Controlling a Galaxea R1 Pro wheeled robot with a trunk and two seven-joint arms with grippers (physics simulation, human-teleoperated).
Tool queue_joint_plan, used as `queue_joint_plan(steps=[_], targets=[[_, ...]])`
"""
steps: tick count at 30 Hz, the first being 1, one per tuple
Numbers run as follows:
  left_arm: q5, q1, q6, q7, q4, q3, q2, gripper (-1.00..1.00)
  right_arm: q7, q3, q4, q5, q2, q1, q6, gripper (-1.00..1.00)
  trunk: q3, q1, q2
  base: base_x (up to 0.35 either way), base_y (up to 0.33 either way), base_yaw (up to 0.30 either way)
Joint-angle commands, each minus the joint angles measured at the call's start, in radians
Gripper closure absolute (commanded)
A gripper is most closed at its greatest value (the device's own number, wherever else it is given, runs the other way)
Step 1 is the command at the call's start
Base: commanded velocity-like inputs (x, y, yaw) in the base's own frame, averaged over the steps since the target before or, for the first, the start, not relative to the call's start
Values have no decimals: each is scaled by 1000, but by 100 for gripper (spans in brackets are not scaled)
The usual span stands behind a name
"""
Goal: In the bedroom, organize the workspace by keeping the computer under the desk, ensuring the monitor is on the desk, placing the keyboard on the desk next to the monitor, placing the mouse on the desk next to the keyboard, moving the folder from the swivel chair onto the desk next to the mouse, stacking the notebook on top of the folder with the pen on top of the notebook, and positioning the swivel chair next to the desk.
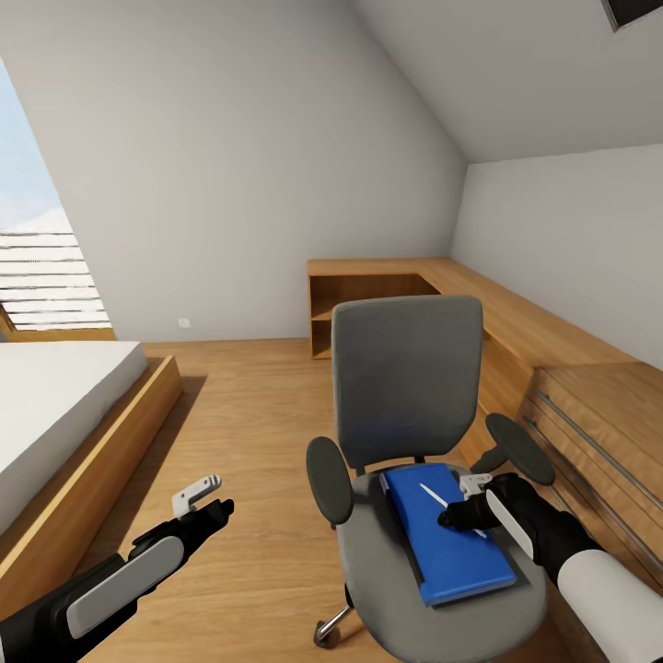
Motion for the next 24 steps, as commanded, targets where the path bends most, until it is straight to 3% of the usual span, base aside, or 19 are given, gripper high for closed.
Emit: queue_joint_plan(steps=[1, 24], targets=[[2, -1, 2, 5, -1, -2, 1, -100, 5, 4, -1, 3, -2, -1, 3, -100, -1, 0, -1, 0, 0, 0], [1, -1, 2, 5, -1, -4, 0, -100, 8, 1, -1, 4, -2, -1, 3, -100, -1, 0, -1, 0, 0, 0]])
